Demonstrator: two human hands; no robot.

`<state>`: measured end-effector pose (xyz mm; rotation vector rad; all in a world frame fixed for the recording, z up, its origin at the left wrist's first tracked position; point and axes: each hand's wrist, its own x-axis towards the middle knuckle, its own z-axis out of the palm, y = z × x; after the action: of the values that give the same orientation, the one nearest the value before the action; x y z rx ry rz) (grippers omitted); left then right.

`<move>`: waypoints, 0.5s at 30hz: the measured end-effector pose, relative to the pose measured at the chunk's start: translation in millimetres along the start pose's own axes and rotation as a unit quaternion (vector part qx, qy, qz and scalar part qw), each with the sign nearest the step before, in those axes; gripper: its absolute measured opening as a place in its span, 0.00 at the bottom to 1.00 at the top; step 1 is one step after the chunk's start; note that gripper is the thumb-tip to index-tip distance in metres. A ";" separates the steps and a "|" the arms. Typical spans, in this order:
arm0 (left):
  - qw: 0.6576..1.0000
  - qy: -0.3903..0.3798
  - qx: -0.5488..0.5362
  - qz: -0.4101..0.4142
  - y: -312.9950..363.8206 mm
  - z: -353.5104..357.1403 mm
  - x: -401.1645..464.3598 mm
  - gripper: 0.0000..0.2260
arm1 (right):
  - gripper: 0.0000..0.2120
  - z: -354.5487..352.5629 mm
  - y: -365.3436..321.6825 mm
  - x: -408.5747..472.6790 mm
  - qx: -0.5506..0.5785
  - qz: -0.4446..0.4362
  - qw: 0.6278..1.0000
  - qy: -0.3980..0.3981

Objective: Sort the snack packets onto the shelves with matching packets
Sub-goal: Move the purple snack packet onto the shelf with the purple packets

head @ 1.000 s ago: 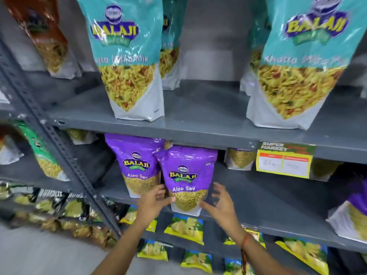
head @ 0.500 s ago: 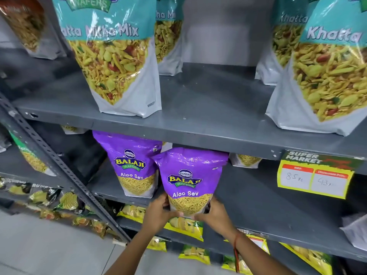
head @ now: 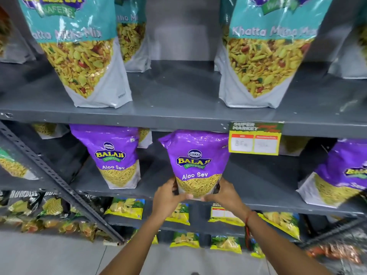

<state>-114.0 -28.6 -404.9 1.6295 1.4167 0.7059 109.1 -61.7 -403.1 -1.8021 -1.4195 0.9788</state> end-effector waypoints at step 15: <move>0.999 0.004 0.036 -0.035 25.9 88.2 35.1 0.28 | 0.28 -59.2 67.2 36.5 -0.012 0.031 0.999 -0.028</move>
<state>-19.6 -14.8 -429.1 1.6261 1.5130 0.6294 198.5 -42.5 -434.6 -1.8589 -1.4215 1.0568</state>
